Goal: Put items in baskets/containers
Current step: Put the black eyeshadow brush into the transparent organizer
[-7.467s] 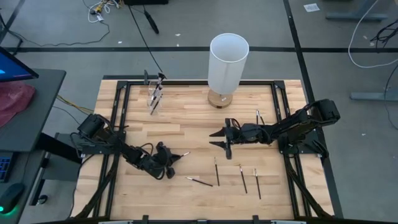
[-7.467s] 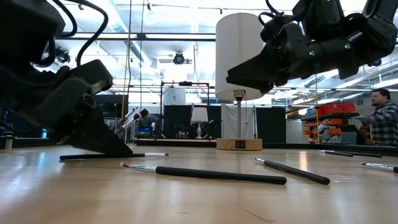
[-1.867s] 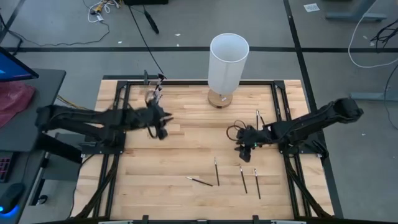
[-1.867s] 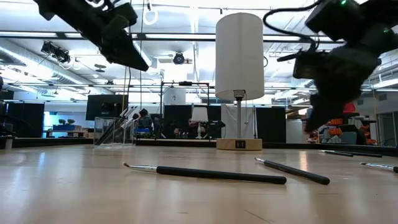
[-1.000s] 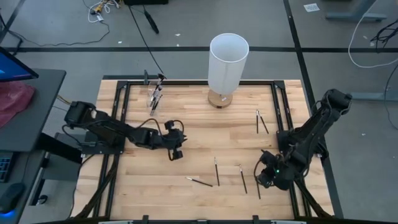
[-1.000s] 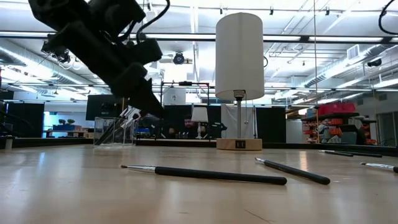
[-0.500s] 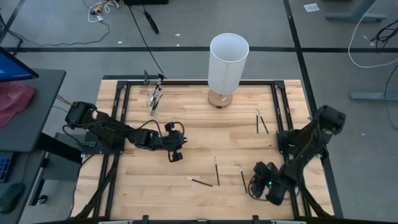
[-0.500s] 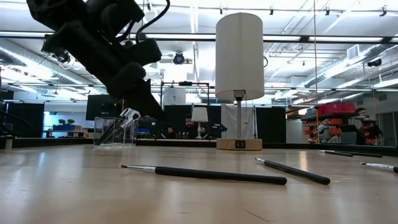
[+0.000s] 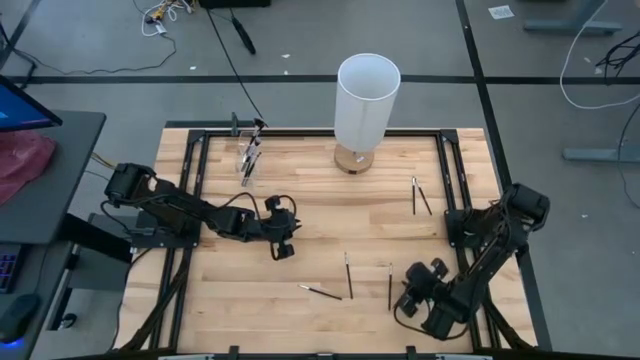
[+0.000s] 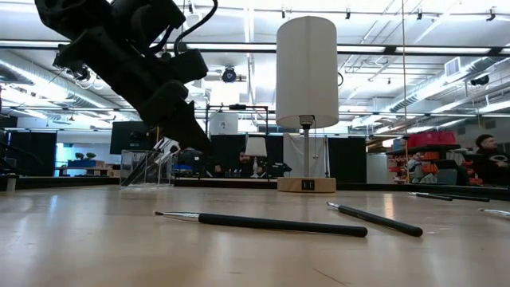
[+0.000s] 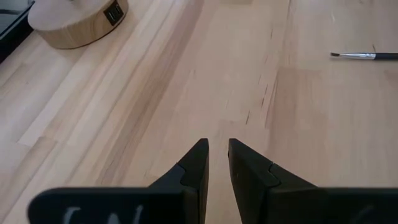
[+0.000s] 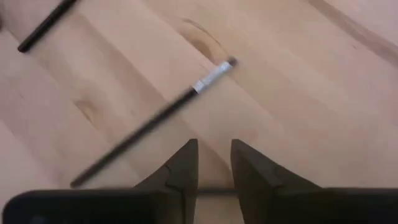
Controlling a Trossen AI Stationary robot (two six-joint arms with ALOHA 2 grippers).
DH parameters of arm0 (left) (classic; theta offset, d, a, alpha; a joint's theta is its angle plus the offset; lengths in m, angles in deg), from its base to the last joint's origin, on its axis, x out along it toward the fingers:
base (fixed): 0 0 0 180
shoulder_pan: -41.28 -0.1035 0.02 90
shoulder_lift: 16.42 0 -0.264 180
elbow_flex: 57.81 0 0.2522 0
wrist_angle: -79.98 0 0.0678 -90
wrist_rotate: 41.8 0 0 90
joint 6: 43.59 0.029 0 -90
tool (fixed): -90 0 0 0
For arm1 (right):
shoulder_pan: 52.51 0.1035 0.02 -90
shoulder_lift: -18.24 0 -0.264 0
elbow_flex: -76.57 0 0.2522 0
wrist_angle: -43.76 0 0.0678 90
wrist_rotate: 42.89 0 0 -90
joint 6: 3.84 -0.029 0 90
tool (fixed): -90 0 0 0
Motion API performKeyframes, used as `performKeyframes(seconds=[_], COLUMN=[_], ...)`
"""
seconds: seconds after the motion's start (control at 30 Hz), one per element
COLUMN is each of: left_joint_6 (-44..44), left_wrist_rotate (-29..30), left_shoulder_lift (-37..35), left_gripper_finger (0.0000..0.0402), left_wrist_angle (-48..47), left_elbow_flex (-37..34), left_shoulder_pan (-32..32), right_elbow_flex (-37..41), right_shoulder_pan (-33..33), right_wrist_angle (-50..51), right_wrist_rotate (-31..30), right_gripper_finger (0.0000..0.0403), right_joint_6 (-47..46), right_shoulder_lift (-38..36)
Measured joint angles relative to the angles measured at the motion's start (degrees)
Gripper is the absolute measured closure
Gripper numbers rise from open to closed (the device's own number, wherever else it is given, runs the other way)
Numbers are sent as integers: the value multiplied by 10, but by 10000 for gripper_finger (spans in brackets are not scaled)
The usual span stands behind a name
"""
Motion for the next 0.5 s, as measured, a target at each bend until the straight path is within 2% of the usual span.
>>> performKeyframes(seconds=[0.13,0.23,0.3,0.43,0.5], left_joint_6=[0,0,0,-5,-5], left_wrist_rotate=[0,0,0,0,0], left_shoulder_lift=[0,0,0,0,0], left_gripper_finger=[337,337,337,337,337], left_wrist_angle=[1,2,5,5,5], left_elbow_flex=[0,0,0,0,0], left_shoulder_pan=[0,0,0,0,0], right_elbow_flex=[-1,-1,-1,-1,-1], right_shoulder_pan=[-21,-36,-38,-27,-22], right_wrist_angle=[66,102,109,84,77], right_wrist_rotate=[78,163,192,187,188], right_gripper_finger=[299,262,224,150,132], right_joint_6=[-32,-53,-98,-190,-219], right_shoulder_lift=[-58,-109,-130,-125,-101])
